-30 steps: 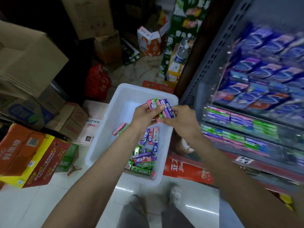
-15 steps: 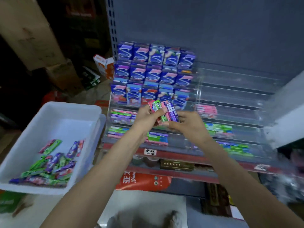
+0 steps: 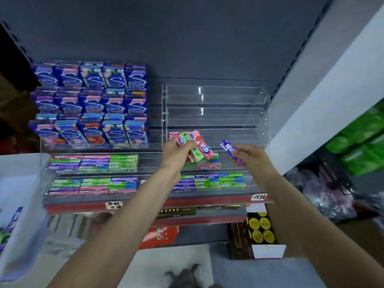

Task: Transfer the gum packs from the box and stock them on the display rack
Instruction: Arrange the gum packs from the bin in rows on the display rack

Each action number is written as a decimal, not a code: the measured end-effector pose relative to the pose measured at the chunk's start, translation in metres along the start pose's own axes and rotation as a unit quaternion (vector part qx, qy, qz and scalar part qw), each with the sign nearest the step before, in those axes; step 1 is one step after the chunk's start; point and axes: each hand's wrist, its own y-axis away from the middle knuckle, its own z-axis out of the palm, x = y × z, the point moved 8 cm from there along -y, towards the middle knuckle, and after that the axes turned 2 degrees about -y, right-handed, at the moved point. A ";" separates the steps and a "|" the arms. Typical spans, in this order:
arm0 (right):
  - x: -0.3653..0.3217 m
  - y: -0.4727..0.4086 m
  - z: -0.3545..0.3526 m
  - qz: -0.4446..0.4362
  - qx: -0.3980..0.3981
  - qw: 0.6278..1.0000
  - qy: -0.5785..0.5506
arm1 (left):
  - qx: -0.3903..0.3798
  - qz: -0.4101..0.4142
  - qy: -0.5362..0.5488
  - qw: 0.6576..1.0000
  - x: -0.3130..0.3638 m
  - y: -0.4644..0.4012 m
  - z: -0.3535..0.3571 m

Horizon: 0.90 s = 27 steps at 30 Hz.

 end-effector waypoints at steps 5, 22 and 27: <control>-0.001 -0.021 -0.030 -0.109 0.034 0.946 0.303 | 0.000 -0.011 -0.015 1.000 -0.004 -0.004 0.018; 0.032 -0.044 -0.002 -0.123 -0.208 0.892 0.381 | 0.059 -0.030 0.019 0.998 -0.035 0.006 0.053; 0.032 -0.047 -0.005 -0.107 -0.204 0.913 0.336 | 0.054 -0.028 0.023 0.998 -0.035 0.003 0.066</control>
